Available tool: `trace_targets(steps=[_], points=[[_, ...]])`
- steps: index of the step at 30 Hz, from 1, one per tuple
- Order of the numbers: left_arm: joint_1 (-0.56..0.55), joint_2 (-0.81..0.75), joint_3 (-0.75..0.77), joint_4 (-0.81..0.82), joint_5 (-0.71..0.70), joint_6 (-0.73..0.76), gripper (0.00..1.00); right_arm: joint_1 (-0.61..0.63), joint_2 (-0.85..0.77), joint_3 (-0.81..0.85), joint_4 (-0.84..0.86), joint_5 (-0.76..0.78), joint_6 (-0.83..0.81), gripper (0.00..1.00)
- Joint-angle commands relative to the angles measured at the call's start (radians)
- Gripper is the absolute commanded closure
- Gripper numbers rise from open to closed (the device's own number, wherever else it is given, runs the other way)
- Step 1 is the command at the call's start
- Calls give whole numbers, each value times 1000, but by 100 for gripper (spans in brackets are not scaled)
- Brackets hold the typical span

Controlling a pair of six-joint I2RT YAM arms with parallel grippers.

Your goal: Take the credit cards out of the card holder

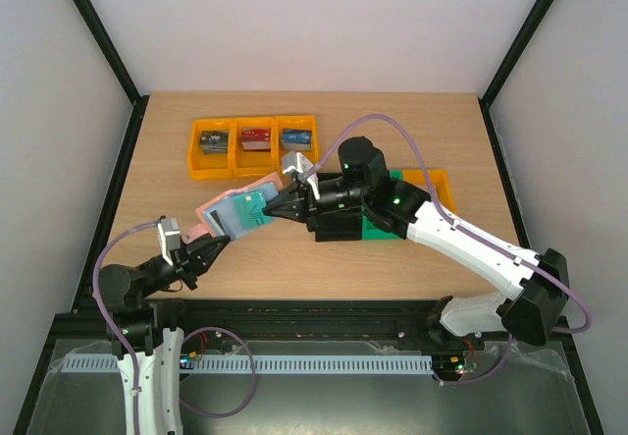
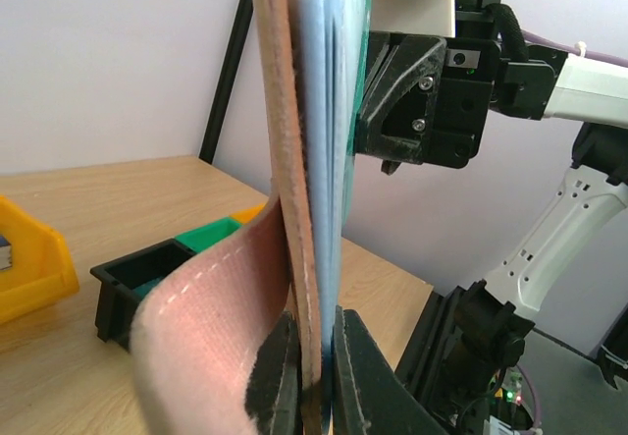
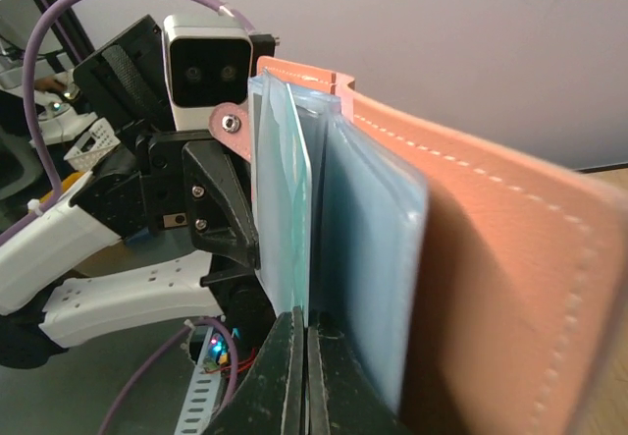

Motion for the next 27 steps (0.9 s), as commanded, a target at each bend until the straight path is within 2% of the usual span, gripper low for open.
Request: trace_targets(steps=[1,6,12,17,27], points=[[-2,-18,21,22,-2,-4,98,-15,-44,-11,-19,50,-17,98],[-3,-18,23,-8,-60,-3,98,-46,-73,-23,-32,81,-6,98],[3,-18,-17,-145,-396,-55,98,-173,-156,-87,9,128,107,98],[34,-18,-55,-221,-565,-144,98,-283,-186,-135,46,234,279,98],[46,-19,-86,-250,-631,-191,98,-323,-180,-190,62,526,612,98]])
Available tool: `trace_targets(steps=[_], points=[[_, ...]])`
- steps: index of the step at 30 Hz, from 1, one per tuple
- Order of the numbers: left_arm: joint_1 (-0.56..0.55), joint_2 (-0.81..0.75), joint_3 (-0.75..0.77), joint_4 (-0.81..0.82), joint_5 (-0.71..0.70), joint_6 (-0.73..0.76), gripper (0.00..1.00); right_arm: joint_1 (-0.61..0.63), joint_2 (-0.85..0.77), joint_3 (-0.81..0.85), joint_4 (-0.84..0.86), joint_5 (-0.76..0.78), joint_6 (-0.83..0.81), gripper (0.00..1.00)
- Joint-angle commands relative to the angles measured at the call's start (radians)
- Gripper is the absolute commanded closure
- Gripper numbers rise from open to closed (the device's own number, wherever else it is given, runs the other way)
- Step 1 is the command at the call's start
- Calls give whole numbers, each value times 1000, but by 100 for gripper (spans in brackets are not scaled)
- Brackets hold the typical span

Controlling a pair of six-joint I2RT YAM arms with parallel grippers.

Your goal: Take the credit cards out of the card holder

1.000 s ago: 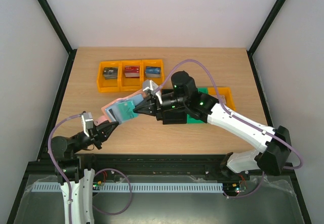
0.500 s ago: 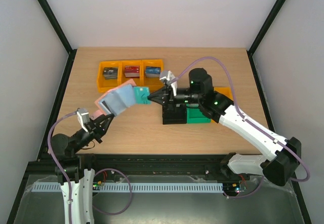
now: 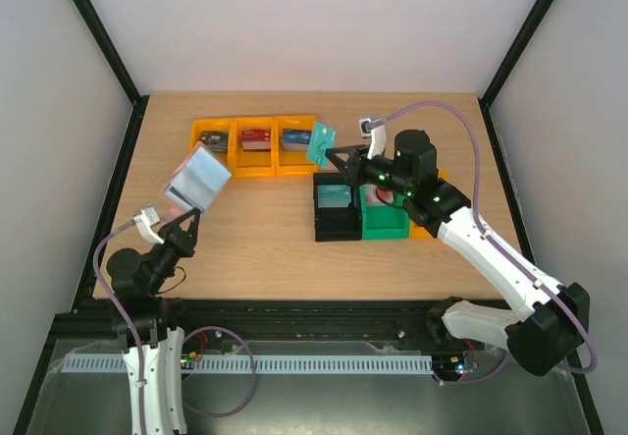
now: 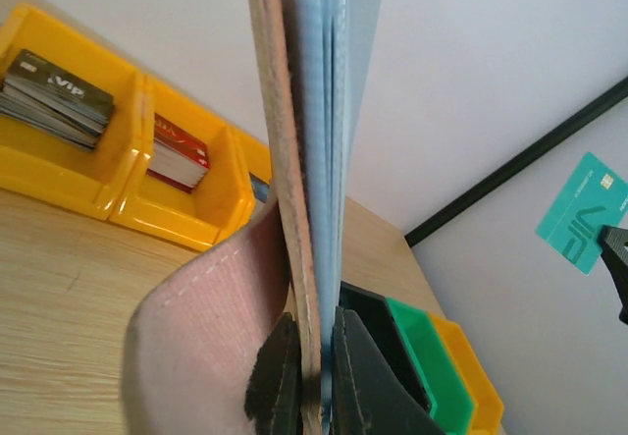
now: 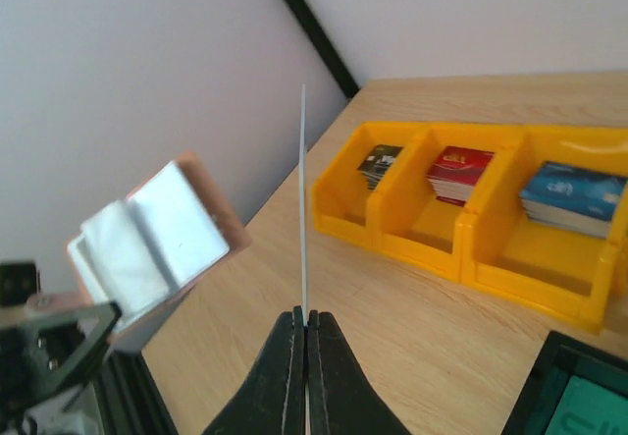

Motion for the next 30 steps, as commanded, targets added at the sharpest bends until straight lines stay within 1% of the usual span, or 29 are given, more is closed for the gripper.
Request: trace_targets(steps=[1,5,10,13,15,18,24,30], points=[[6,-19,-1,-4,-53,-32,98,-3,-20,-56,76,177,255,98],[6,-19,-10,-21,-82,-47,98,-3,-64,-179,224,251,490,98],[5,-20,-20,-53,-130,-73,98,-3,-54,-258,256,361,709,98],[4,-21,-21,-67,-144,-77,98,0,-69,-388,404,409,950,98],[4,-21,-22,-72,-146,-81,98,12,-69,-458,450,458,1065,98],[1,-21,-22,-79,-146,-82,98,52,-54,-509,458,543,1170,98],[-8,-21,-20,-92,-145,-81,98,160,-16,-532,415,764,1338,98],[-15,-21,-21,-101,-146,-81,98,206,118,-502,394,783,1500,99]])
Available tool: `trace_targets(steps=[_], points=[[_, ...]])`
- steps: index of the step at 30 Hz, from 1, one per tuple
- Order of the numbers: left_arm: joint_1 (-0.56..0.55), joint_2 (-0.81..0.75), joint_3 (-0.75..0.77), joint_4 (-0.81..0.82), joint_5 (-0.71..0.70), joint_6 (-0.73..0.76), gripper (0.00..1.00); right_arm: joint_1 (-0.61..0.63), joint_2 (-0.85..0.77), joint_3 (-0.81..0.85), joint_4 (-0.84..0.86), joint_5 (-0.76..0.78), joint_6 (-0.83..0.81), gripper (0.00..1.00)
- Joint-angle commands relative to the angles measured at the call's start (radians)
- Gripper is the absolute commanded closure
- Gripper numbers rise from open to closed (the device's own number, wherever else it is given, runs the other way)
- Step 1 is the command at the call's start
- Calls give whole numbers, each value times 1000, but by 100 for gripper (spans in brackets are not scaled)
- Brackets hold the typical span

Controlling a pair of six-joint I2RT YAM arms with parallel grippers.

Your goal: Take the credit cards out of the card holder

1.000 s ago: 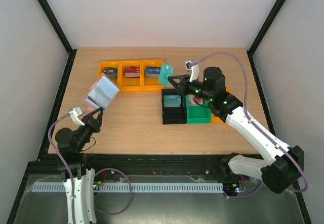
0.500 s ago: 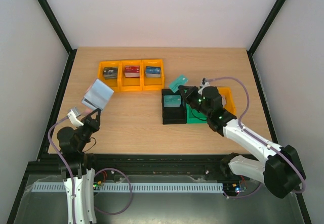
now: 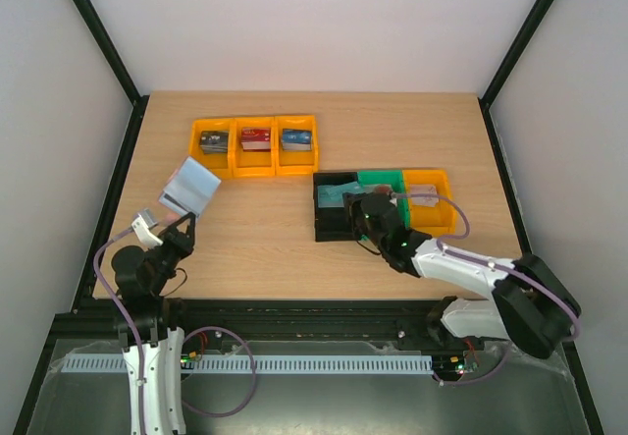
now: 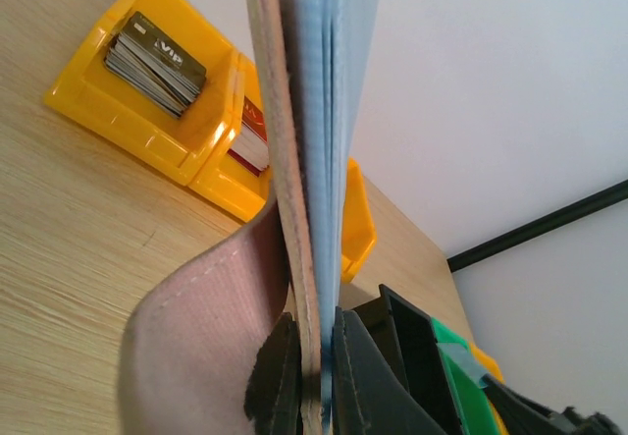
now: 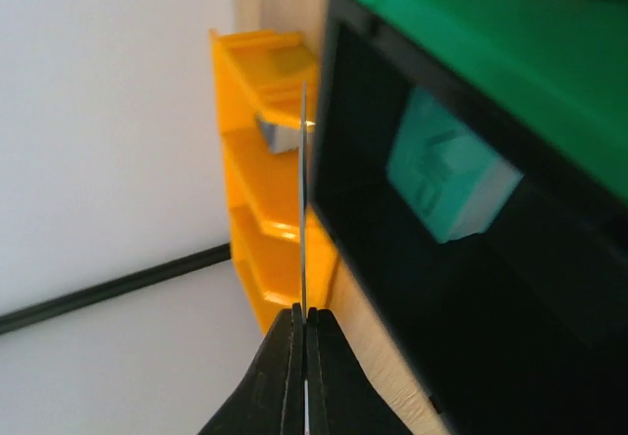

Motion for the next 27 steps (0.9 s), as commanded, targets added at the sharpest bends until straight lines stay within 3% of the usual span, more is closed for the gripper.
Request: trace_targets(steps=[1,20,27], points=[[-7,-21,-2,3,-3,-10,98,34,102,19,20,95,194,99],[-21,-21,1,1,5,-7,98,55,386,178,23,187,311,98],[-21,-21,0,2,6,-7,98,55,417,209,-17,252,306,98]])
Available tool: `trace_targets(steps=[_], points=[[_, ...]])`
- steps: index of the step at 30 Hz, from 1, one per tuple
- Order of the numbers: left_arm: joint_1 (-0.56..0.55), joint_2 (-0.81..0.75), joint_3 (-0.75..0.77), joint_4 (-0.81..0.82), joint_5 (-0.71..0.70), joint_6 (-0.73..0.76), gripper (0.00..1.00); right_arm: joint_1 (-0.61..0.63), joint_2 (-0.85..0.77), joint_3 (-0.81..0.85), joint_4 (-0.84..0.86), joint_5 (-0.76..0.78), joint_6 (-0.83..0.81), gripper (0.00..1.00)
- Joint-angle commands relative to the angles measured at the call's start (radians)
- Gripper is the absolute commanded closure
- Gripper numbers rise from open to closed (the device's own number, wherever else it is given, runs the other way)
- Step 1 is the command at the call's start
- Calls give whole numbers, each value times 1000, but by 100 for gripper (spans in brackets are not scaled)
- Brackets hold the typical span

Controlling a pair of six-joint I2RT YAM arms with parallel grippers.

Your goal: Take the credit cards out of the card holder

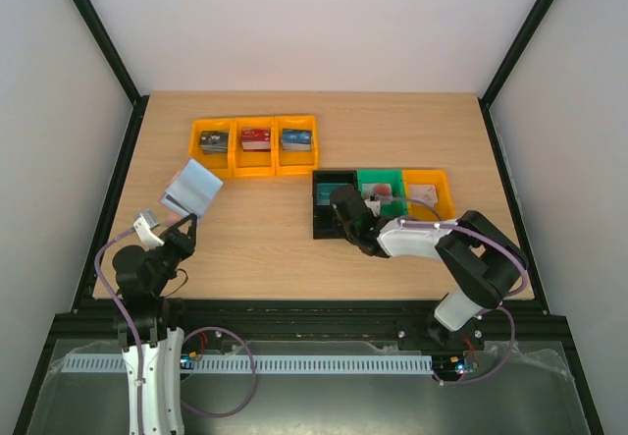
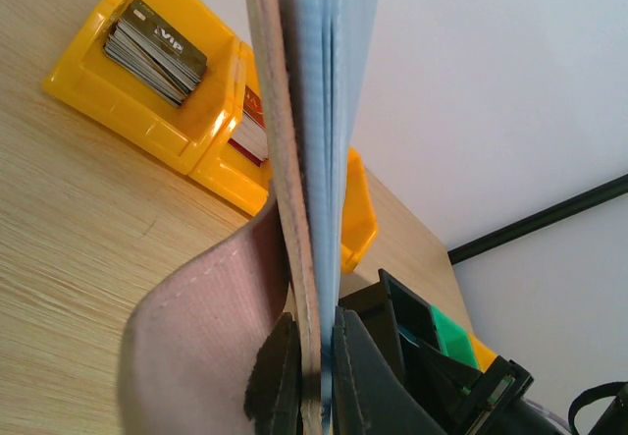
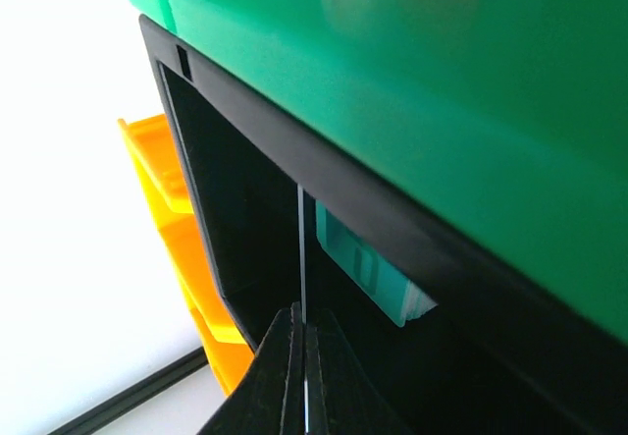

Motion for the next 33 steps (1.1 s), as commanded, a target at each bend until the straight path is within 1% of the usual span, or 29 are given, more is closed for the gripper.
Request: trace_targets(steps=[1,6,10,11,16,20,24,25,27,29,33], points=[[-5,-21,1,23,11,-8,98,4,23,32,-29,94,20,98],[-4,-21,-1,24,12,-10,98,4,49,61,-53,88,-3,98],[-5,-21,-1,24,12,-10,98,4,69,84,-87,111,-20,98],[-5,-21,0,26,12,-10,98,5,72,86,-89,114,-18,97],[-4,-20,-2,26,13,-10,98,4,79,85,-81,88,-27,76],[-3,-21,-2,26,14,-10,98,4,53,86,-79,78,-53,60],[-3,-21,-3,26,17,-11,98,3,17,95,-100,93,-84,37],[-4,-21,-3,27,17,-11,98,3,9,93,-101,93,-87,34],[-3,-21,-3,27,18,-12,98,1,-13,88,-94,90,-102,31],[-4,-21,-3,29,18,-11,98,2,-37,93,-80,92,-143,30],[-3,-21,-6,31,24,-11,98,2,-97,131,-47,102,-355,29]])
